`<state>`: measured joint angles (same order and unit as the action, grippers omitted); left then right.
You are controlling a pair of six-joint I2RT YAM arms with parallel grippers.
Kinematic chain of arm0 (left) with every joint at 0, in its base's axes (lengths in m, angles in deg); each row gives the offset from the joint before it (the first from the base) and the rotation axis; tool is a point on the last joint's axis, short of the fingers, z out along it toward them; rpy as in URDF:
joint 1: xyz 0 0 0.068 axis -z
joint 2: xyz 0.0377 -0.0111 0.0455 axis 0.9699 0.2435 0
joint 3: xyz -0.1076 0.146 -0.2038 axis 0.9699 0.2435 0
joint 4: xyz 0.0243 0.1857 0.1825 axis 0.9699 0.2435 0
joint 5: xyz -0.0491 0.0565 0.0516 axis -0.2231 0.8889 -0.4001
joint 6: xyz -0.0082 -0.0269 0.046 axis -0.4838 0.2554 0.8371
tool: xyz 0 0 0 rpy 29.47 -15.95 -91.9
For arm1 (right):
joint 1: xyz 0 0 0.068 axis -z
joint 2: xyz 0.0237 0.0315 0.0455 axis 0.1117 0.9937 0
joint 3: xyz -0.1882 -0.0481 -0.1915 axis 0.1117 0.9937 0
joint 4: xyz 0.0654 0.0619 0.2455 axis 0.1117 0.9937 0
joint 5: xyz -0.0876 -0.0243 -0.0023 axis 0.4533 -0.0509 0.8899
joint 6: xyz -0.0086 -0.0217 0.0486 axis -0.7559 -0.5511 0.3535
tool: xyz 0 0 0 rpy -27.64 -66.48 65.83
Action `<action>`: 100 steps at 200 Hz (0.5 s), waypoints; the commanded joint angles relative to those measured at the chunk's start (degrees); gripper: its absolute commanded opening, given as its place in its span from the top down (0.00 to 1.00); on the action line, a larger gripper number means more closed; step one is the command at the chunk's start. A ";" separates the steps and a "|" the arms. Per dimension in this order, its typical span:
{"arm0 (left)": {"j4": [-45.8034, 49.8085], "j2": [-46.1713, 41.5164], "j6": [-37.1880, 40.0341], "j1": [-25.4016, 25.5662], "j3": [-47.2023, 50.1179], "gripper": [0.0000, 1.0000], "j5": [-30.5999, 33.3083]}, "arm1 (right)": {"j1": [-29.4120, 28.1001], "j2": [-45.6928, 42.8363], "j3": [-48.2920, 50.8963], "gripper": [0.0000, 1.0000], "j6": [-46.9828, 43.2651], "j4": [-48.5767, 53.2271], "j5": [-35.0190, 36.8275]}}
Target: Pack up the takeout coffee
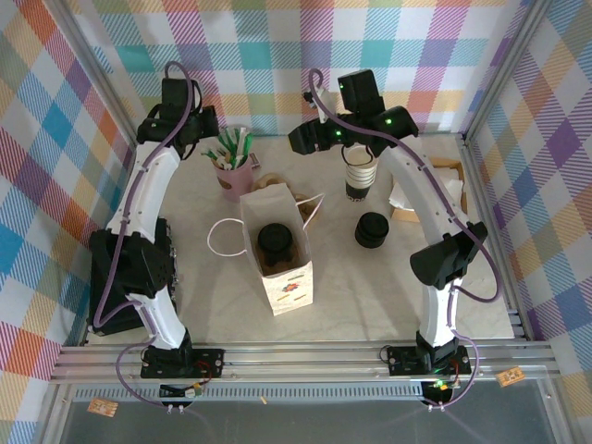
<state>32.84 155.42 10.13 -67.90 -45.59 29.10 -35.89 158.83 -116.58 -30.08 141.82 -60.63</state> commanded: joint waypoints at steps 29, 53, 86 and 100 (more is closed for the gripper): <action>3.38 -4.80 -1.16 0.93 -2.14 1.00 6.39 | -1.20 -2.82 -1.90 0.38 0.06 3.70 2.79; 3.29 -6.77 -2.02 1.72 -2.21 1.00 8.36 | -1.26 -2.92 -3.20 0.38 0.62 5.64 4.20; 4.68 -8.58 -1.85 3.42 -3.31 1.00 11.11 | -1.20 -5.08 -1.67 0.38 0.37 6.21 4.27; 5.12 -9.21 -1.98 4.15 -3.50 1.00 12.02 | -1.23 -7.11 0.78 0.38 0.27 5.69 4.94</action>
<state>36.27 148.88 8.71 -64.99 -47.07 37.96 -36.87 156.40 -117.58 -29.86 146.60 -56.52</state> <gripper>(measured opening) 0.051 0.621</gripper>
